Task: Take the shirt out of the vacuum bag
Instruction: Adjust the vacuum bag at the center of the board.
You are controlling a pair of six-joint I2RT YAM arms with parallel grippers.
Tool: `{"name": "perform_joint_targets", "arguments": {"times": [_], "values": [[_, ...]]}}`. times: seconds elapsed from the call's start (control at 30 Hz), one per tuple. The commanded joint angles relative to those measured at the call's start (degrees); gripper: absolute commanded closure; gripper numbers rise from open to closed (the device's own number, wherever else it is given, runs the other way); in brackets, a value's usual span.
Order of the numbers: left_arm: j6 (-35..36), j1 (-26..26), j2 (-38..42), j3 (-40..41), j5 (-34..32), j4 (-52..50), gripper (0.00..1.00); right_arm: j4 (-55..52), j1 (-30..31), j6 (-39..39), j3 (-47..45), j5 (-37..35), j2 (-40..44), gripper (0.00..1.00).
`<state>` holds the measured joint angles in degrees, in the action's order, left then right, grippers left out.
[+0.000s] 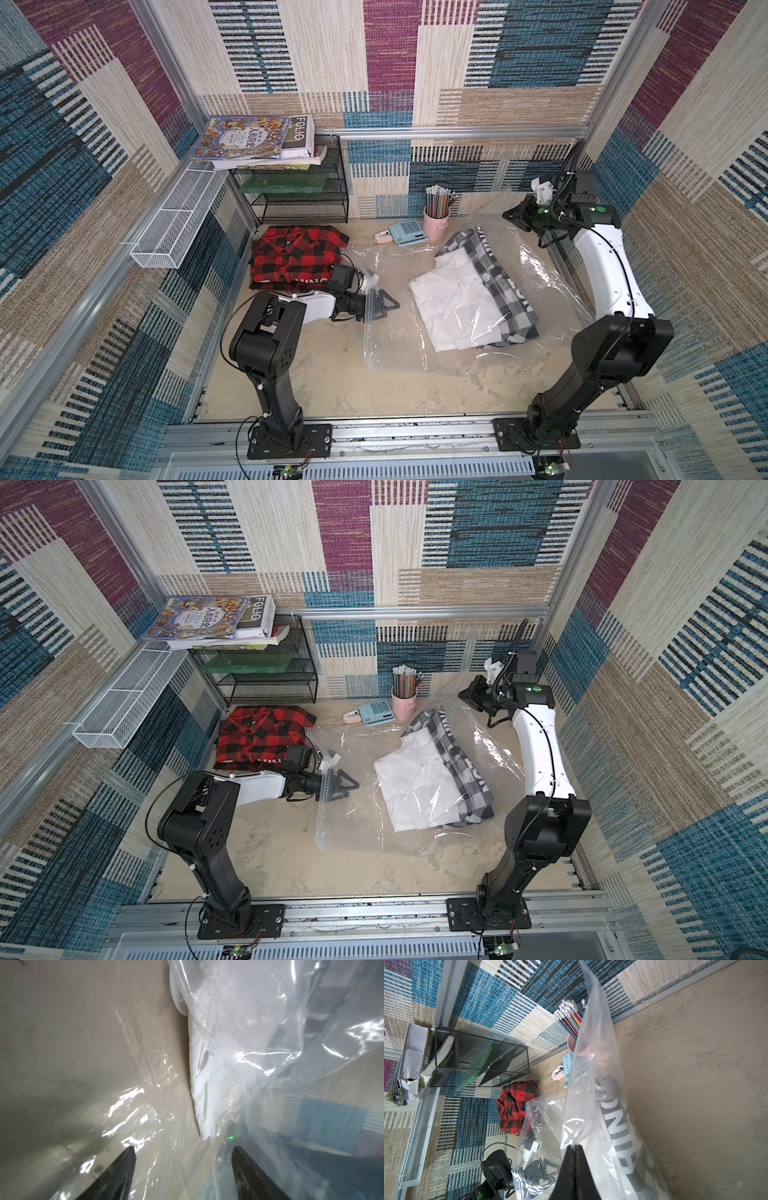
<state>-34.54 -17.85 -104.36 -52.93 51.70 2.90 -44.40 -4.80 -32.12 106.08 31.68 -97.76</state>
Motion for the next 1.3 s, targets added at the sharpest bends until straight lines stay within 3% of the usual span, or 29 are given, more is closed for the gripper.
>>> {"name": "perform_joint_targets", "arguments": {"times": [0.0, 0.33, 0.37, 0.4, 0.63, 0.87, 1.07, 1.27], "values": [[-0.26, 0.34, 1.22, 0.62, -1.10, 1.17, 0.24, -1.12, 0.13, -1.10, 1.17, 0.27, 0.87, 1.00], [-3.86, 1.94, 1.72, 2.90, 0.37, 6.29, 0.21, -6.05, 1.35, -0.84, 8.36, 0.22, 0.33, 1.00], [-4.33, 1.90, 1.49, 3.18, 0.62, 6.89, 0.12, -6.20, 1.46, -1.11, 8.77, 0.34, 0.21, 1.00], [-4.68, 1.85, 1.31, 3.40, 0.73, 7.34, 0.11, -6.30, 1.51, -1.34, 9.11, 0.71, 0.22, 1.00], [-6.54, 1.00, -0.24, 4.53, -0.02, 10.60, 0.11, -8.17, 3.68, -2.93, 15.90, 2.02, -1.10, 1.00], [-12.85, -0.38, -1.46, 6.02, -0.76, 21.66, 0.11, -8.65, 6.73, -4.99, 18.55, 2.99, -0.30, 1.00], [-13.85, -1.39, -2.12, 5.33, -4.05, 21.74, 0.11, -7.64, 6.37, -4.70, 15.40, 2.58, 1.99, 1.00], [-7.71, -3.04, -2.88, -0.31, -6.74, 7.65, 0.11, -1.60, 1.30, -4.07, -2.78, 4.29, 6.67, 1.00]]}}
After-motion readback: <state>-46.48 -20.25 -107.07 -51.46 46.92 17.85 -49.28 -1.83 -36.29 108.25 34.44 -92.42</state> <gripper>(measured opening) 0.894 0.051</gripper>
